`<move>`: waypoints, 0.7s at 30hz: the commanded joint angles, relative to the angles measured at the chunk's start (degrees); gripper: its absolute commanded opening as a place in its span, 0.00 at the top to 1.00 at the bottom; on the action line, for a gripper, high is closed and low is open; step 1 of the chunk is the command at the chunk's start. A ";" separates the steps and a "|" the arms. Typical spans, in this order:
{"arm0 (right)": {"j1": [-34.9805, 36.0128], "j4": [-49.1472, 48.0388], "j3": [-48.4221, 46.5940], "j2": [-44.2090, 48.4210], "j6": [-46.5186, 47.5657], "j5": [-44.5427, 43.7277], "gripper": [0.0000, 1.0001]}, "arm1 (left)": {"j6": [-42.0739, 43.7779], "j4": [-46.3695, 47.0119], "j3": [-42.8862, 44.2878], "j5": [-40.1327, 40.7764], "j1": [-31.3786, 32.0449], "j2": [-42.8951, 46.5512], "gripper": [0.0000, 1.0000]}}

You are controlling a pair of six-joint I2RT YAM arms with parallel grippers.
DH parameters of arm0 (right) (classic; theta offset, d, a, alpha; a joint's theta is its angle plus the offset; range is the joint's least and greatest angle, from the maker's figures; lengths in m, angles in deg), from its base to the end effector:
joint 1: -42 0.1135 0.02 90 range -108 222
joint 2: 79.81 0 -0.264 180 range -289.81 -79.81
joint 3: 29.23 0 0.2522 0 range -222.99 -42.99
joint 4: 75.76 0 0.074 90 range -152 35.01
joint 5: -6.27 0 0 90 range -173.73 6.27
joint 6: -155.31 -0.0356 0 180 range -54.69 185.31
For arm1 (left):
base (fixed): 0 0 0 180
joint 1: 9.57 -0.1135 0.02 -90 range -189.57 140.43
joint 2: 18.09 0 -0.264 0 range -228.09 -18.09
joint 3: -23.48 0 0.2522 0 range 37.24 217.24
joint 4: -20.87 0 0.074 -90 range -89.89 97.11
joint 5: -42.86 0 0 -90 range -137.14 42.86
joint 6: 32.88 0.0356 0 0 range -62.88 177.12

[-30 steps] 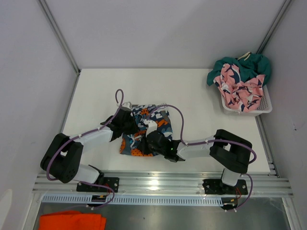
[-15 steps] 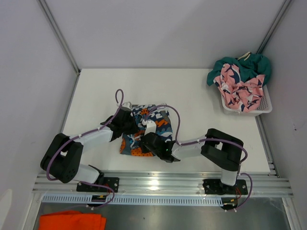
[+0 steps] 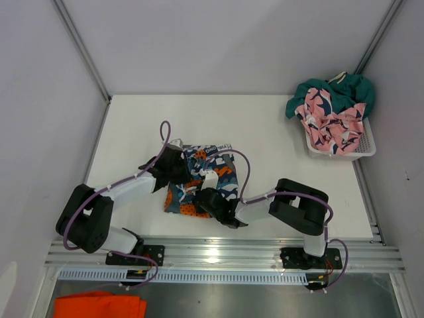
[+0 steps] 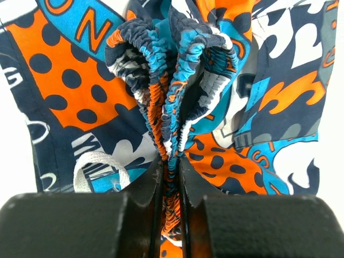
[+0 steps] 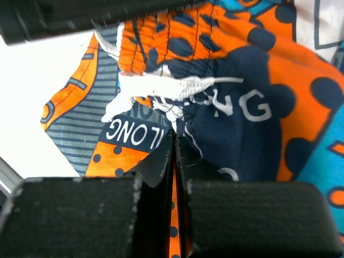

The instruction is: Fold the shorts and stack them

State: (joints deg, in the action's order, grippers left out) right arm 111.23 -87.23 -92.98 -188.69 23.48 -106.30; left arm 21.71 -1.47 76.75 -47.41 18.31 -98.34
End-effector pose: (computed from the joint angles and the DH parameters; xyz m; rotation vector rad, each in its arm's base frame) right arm 0.1448 0.3433 0.1253 -0.2903 2.1758 0.7171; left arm 0.2399 -0.1271 0.1762 -0.1617 2.4902 -0.4904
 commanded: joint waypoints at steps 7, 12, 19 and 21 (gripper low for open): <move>1.78 0.10 4.20 -3.44 -2.74 -2.22 1.00 | 2.20 -6.09 9.08 -0.17 0.16 1.85 0.91; 2.05 -0.52 4.82 -4.06 -3.00 -2.39 1.00 | 2.55 -7.94 11.11 0.01 -0.02 1.76 0.90; 2.40 -1.22 5.61 -4.85 -3.27 -2.39 1.00 | 3.43 -11.28 15.95 0.01 -0.98 0.62 0.89; 2.57 -1.13 5.53 -5.03 -3.18 -2.66 1.00 | 3.69 -12.16 17.36 0.01 -1.16 0.27 0.89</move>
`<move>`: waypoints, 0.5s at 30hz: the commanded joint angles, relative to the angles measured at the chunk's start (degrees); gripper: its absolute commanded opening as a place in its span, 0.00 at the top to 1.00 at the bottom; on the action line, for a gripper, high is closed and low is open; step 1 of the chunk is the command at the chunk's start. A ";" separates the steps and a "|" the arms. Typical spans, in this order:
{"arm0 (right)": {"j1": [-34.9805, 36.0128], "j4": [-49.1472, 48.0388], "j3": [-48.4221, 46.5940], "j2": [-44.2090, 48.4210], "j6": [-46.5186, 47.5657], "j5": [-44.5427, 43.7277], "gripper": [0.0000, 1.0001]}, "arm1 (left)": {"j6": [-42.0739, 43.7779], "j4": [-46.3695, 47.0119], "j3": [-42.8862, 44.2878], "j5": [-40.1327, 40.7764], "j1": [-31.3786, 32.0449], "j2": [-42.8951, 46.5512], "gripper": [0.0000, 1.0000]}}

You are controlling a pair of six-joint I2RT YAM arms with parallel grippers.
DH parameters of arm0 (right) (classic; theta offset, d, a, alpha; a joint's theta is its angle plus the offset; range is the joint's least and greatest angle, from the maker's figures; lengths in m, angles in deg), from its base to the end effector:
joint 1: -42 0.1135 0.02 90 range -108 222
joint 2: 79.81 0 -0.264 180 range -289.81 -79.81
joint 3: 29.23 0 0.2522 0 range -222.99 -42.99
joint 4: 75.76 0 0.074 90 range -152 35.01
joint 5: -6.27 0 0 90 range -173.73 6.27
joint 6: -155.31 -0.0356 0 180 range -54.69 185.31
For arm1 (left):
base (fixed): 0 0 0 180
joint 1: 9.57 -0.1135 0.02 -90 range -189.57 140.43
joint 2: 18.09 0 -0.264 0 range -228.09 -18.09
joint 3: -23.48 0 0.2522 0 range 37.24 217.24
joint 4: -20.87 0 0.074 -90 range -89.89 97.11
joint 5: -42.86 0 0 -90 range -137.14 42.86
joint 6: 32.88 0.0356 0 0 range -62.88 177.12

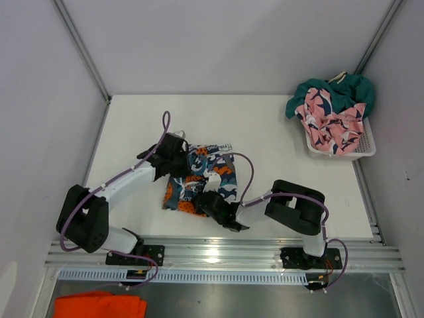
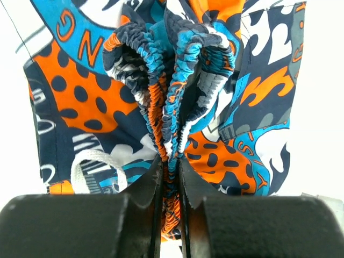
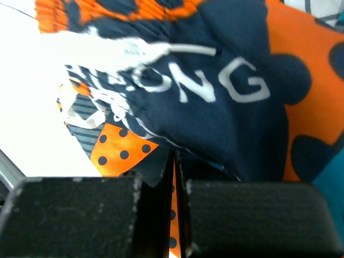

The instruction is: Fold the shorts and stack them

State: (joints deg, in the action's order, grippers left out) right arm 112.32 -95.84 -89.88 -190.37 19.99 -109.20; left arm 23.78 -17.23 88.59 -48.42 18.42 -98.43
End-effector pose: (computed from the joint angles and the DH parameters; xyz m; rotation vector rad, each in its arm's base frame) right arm 0.1381 0.3406 0.1149 -0.1873 2.1235 0.7820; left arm 0.2508 -0.1342 0.2196 -0.1102 2.5619 -0.4580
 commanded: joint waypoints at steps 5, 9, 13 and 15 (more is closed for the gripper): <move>1.57 8.00 1.81 -4.31 -0.29 0.25 1.00 | 2.32 1.75 8.14 0.93 -1.71 -1.22 0.89; 1.83 8.36 1.89 -4.48 -0.82 0.16 1.00 | 2.23 2.62 7.10 0.93 -1.80 -1.58 0.89; 2.36 8.53 1.81 -4.40 -0.91 -0.45 1.00 | 2.23 2.72 7.80 0.58 -2.24 -1.58 0.89; 2.27 8.45 1.89 -4.05 -0.56 -0.63 1.00 | 2.23 2.45 7.88 0.22 -2.24 -1.40 0.89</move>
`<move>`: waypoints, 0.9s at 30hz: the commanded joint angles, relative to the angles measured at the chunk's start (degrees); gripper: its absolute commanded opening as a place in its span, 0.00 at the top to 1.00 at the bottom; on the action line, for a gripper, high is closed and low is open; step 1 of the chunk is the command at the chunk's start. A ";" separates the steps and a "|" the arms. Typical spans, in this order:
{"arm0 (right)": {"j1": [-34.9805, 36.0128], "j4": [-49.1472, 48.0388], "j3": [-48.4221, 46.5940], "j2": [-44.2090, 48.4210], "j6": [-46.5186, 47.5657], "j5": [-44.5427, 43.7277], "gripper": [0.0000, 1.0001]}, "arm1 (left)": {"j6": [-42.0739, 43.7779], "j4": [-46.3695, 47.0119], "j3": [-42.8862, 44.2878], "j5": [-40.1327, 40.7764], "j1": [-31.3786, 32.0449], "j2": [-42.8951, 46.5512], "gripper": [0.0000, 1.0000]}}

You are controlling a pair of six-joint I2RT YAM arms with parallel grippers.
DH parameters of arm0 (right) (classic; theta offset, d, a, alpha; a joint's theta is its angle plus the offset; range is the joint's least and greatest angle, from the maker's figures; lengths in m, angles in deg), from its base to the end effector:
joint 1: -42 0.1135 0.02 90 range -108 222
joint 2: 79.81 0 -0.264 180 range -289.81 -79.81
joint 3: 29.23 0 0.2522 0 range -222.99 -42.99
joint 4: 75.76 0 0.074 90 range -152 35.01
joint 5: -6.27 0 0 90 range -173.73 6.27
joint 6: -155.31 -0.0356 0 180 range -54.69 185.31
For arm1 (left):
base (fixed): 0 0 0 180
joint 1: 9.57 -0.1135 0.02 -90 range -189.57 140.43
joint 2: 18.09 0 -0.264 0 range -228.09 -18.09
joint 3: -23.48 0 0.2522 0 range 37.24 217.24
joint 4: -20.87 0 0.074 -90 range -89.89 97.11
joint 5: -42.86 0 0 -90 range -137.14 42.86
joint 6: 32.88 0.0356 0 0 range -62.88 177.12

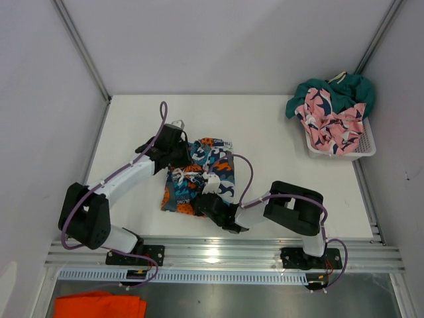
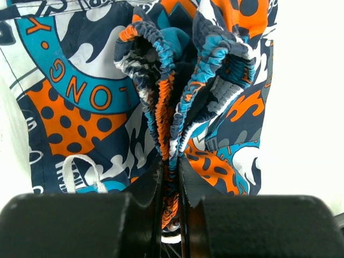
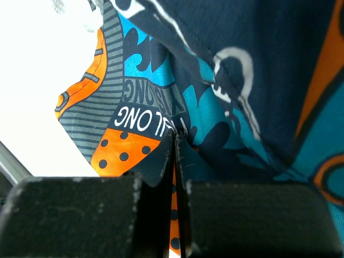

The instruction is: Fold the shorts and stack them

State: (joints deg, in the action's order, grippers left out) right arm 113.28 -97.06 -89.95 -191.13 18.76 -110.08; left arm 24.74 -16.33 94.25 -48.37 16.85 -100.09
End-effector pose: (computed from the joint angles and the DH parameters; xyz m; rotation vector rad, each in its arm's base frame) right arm 0.1332 0.3439 0.1127 -0.1688 2.1166 0.8006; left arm 0.2713 -0.1357 0.2438 -0.1187 2.4735 -0.4846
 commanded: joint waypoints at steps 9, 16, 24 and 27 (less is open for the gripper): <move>0.43 10.55 2.05 -2.49 -0.04 0.16 1.00 | 1.44 1.03 -2.86 -1.31 -1.54 5.00 0.96; 0.43 10.64 2.40 -2.14 -0.30 -0.11 1.00 | 2.23 3.92 -9.72 -3.33 -5.23 6.94 1.00; 0.43 10.46 2.49 -2.23 -0.30 0.07 1.00 | 2.06 8.32 -16.14 -3.60 -7.08 6.32 1.00; 0.34 10.63 2.40 -2.40 -0.48 0.16 1.00 | 1.36 9.47 -17.37 -2.20 -7.78 9.74 1.00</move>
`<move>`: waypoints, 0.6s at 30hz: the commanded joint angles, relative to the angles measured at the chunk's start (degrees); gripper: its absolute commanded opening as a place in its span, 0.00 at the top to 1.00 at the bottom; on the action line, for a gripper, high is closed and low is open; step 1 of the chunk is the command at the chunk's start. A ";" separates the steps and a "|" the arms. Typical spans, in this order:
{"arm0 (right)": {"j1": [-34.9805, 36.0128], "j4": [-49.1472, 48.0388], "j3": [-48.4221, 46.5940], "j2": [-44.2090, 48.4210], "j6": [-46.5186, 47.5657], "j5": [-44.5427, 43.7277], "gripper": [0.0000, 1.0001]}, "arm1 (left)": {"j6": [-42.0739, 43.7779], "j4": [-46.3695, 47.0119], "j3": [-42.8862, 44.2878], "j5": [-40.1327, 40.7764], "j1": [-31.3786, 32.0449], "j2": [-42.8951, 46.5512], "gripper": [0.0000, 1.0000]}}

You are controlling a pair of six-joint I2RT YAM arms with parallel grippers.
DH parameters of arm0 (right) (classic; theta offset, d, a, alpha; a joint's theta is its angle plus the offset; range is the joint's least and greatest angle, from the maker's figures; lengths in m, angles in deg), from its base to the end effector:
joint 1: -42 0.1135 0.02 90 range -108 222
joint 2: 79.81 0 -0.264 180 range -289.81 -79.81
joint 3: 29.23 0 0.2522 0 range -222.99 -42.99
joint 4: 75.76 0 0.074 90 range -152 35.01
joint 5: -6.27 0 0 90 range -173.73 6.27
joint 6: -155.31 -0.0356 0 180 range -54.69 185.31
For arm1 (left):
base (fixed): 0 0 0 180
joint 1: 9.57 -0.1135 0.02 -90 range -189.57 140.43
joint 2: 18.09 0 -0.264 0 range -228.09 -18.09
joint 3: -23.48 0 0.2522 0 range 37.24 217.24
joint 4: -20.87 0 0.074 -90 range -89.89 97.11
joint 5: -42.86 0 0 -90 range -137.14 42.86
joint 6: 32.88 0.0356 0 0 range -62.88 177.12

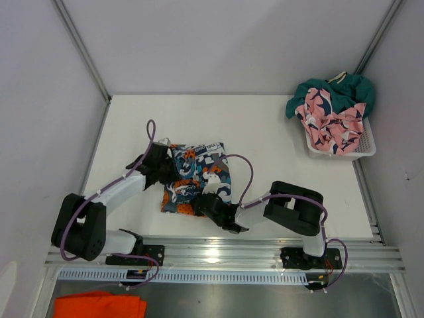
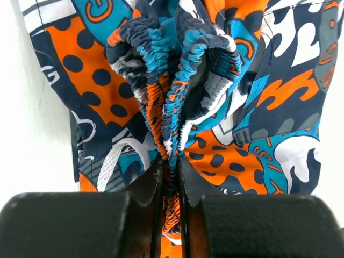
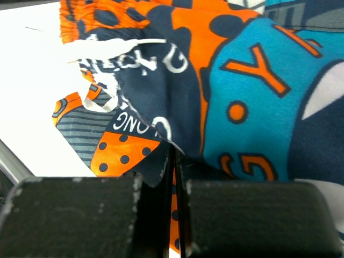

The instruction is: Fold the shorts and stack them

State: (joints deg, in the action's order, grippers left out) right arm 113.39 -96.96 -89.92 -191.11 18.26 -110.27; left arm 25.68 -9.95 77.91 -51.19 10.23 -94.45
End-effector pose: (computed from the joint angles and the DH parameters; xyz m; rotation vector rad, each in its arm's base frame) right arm 0.1326 0.3438 0.1126 -0.1602 2.1188 0.8025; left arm 0.2419 -0.0898 0.1887 -0.2282 2.5378 -0.4525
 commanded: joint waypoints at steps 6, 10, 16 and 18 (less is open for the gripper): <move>0.15 10.35 2.38 -2.60 -0.06 0.53 1.00 | 2.17 -1.48 3.01 1.59 -3.18 6.31 1.00; 0.15 10.26 2.47 -2.60 -0.15 0.62 1.00 | 2.88 -2.98 3.81 1.68 -4.50 6.83 1.00; -0.12 10.44 2.20 -2.95 -0.41 0.88 1.00 | 1.39 0.09 -1.63 0.37 -4.67 6.83 1.00; -0.38 10.53 2.29 -3.04 -0.50 1.32 1.00 | 0.77 1.58 -3.65 0.36 -4.59 7.89 1.00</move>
State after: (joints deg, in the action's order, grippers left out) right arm 113.24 -96.85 -89.92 -191.11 17.28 -109.99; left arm 27.10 -10.78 77.01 -50.41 6.20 -88.74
